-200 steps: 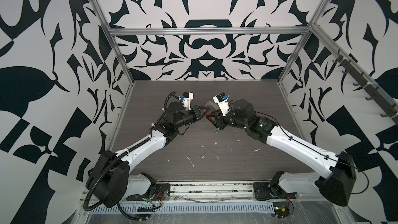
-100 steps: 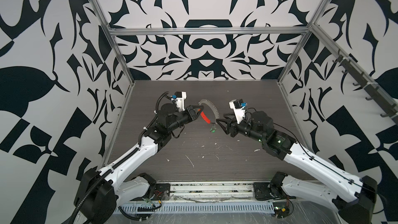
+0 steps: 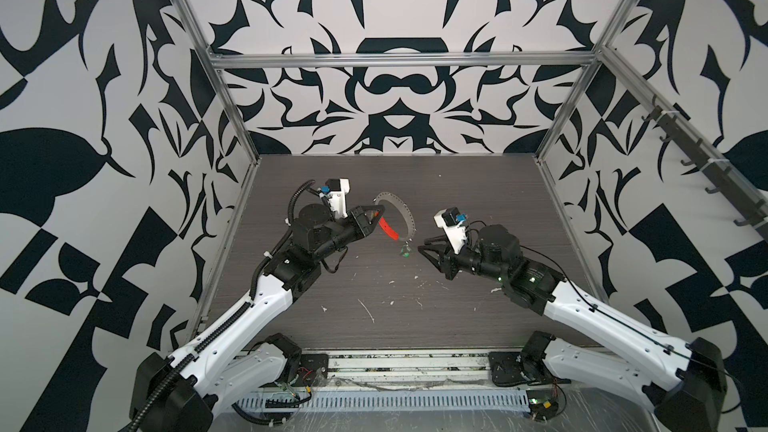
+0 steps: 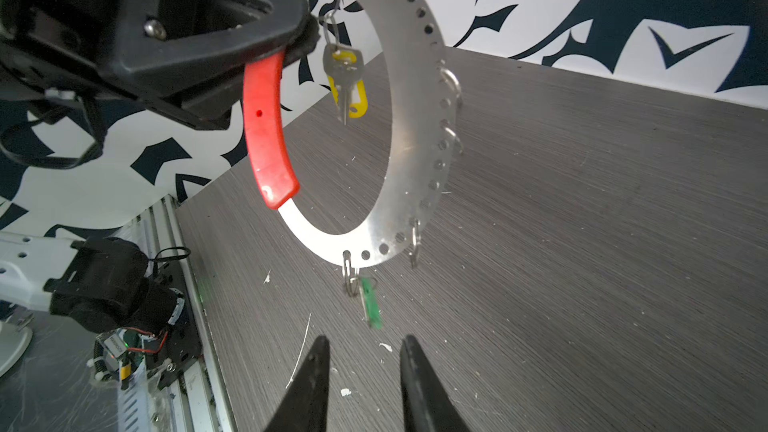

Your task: Remove the keys from the keyring

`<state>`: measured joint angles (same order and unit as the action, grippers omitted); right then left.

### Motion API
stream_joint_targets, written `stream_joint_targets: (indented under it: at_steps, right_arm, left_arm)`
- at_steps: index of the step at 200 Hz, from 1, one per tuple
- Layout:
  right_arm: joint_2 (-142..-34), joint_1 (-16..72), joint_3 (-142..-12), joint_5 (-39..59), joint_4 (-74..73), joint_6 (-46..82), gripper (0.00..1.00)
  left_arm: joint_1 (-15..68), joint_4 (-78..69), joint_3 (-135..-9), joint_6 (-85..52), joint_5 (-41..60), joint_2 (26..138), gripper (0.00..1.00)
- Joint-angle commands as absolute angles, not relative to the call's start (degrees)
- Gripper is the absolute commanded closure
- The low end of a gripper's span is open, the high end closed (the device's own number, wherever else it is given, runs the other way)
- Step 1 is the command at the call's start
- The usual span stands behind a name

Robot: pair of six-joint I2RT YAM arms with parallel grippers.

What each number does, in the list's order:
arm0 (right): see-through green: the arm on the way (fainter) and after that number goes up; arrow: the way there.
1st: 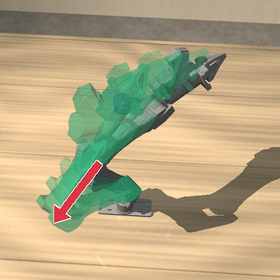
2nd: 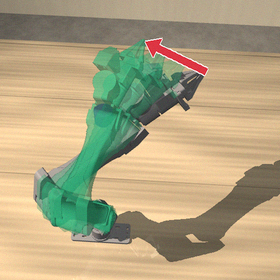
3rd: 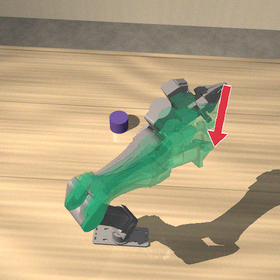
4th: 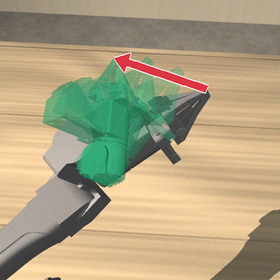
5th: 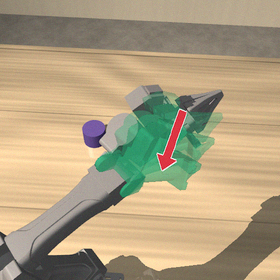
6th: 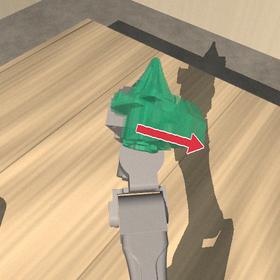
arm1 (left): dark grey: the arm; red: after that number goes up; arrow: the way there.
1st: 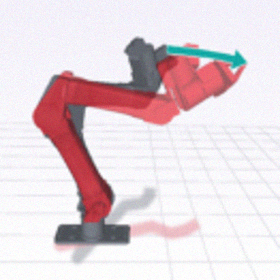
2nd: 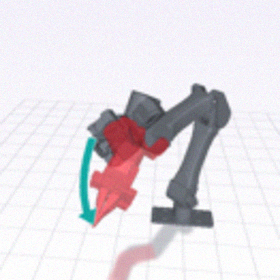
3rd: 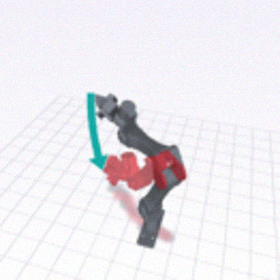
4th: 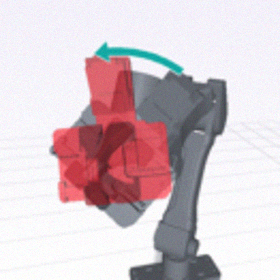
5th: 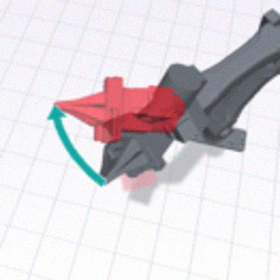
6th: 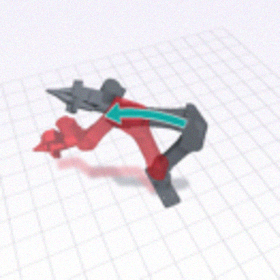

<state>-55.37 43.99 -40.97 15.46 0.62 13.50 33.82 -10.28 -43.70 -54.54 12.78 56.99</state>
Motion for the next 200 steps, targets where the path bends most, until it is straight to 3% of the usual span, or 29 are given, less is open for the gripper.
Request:
stream_joint_targets:
  at_steps: [1, 55, 139, 200]
  right_arm:
    - [-55.8, 44.2, -41.6, 20.7, -4.4, 13.1, 0.69]
    - [-58.5, 44.2, -42.8, 18.9, -4.6, 12.9, 0.72]
    - [-61.9, 44.3, -45.9, 18.5, -5.3, 11.9, 0.7]
    - [-63.2, 44.3, -46.8, 18.7, -5.8, 11.5, 0.78]
  left_arm:
    - [33.9, -10.1, -44.8, -54.4, 11.9, 55.6, 1.0]
    - [33.9, -11.3, -44.7, -55.0, 12.6, 55.6, 1.0]
    - [33.9, -12.2, -44.2, -55.4, 13.2, 55.5, 1.0]
    - [33.9, -12.5, -43.9, -55.4, 13.3, 55.5, 1.0]
